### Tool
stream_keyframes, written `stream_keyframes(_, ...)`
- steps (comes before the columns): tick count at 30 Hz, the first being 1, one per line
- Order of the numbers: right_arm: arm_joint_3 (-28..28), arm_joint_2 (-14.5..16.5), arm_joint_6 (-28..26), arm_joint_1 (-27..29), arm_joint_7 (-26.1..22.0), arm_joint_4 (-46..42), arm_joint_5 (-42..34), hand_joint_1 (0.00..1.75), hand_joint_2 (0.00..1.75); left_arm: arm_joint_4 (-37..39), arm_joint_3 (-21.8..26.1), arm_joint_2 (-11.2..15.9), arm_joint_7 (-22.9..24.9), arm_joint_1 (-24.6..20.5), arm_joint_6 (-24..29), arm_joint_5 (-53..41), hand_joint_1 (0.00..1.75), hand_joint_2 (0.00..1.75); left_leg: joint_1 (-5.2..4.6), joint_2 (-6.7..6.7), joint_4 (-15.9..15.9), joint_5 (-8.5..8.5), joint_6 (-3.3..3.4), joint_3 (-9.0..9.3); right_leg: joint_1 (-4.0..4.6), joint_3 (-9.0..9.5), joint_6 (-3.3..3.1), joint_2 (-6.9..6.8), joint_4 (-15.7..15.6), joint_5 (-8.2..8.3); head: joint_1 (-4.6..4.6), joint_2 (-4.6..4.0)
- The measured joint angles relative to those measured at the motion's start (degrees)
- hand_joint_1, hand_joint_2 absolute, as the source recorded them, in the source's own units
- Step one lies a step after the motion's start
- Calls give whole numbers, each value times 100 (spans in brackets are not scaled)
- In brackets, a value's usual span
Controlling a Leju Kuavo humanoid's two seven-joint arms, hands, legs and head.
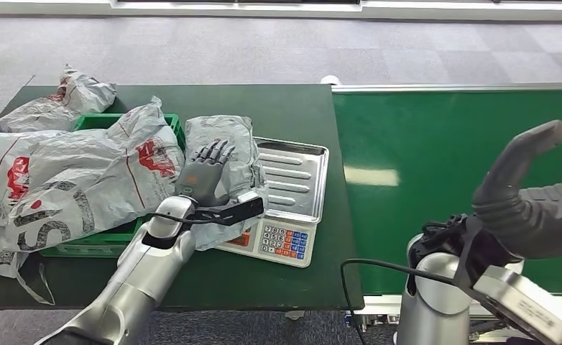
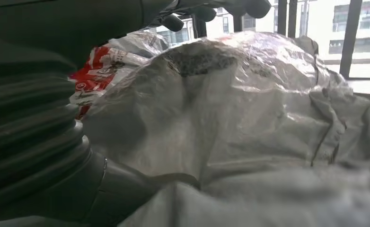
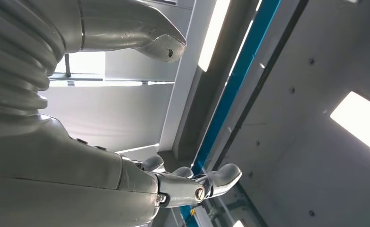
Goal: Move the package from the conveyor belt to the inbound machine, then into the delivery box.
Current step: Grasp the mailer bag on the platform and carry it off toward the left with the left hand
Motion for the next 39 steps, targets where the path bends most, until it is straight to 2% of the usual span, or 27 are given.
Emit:
stream_keyframes(5, 14, 0, 2, -9, -3, 167, 70, 0, 175, 615, -22, 58, -169, -393, -359, -125, 175, 175, 1, 7, -4, -16, -7, 23, 1, 44, -8, 6, 1, -15, -1, 0)
stream_keyframes(14, 87, 0, 2, -32, -3, 400, 161, 0, 175, 1160, -26, 142, -627, -765, -717, -84, 175, 175, 4, 6, -4, 15, -20, 64, 6, 29, -19, 6, 16, 2, -2, 0)
stream_keyframes(25, 87, 0, 2, -31, -3, 496, 157, 0, 175, 1451, -26, 166, -820, -1032, -782, -50, 175, 175, 4, 7, -4, 11, -23, 50, 6, 10, -20, 10, 17, 0, 0, 0)
stream_keyframes(27, 87, 0, 2, -28, -3, 497, 162, 0, 175, 1440, -21, 171, -852, -1022, -484, 63, 173, 175, 4, 8, -4, 11, -23, 48, 6, 6, -20, 11, 17, 0, -1, 0)
stream_keyframes(28, 87, 0, 2, -24, -3, 497, 166, 0, 175, 1394, -3, 172, -905, -988, -157, 214, 173, 175, 4, 8, -4, 12, -24, 46, 6, 2, -21, 12, 17, 1, -1, 0)
stream_keyframes(29, 87, 0, 2, -16, -3, 496, 167, 0, 175, 1287, 44, 171, -1016, -920, 310, 471, 173, 175, 4, 10, -4, 13, -25, 41, 6, -5, -22, 15, 17, 2, -1, 0)
stream_keyframes(31, 87, 0, 1, 2, -3, 490, 152, 0, 175, 808, 353, 140, -1490, -725, 1710, 1322, 175, 175, 5, 15, -3, 17, -27, 25, 7, -25, -26, 19, 18, 7, -1, 0)
stream_keyframes(33, 87, 0, 0, 11, -4, 487, 126, 0, 175, 44, 953, 39, -2232, -538, 2996, 2202, 174, 175, 6, 20, -2, 20, -28, 10, 9, -41, -29, 23, 20, 10, 0, 0)
stream_keyframes(34, 87, 0, 0, 11, -4, 487, 115, 0, 175, -377, 1320, -39, -2630, -460, 3294, 2527, 173, 175, 6, 23, -2, 19, -28, 7, 9, -46, -29, 26, 19, 10, 1, 0)
stream_keyframes(35, 87, 0, 0, 11, -5, 488, 107, 0, 175, -798, 1697, -124, -3014, -390, 3402, 2801, 173, 175, 6, 26, -2, 19, -27, 5, 9, -48, -29, 31, 19, 10, -1, 0)
stream_keyframes(37, 87, 0, -1, 11, -5, 488, 83, 0, 175, -1575, 2418, -296, -3604, -255, 3273, 3239, 174, 175, 6, 29, -2, 17, -27, 0, 9, -52, -29, 39, 19, 9, -1, 0)
stream_keyframes(39, 87, 0, -1, 11, -5, 490, 67, 0, 175, -2266, 2952, -435, -3878, -93, 3155, 3595, 175, 175, 6, 29, -3, 16, -28, -7, 9, -60, -29, 42, 19, 9, -2, 0)
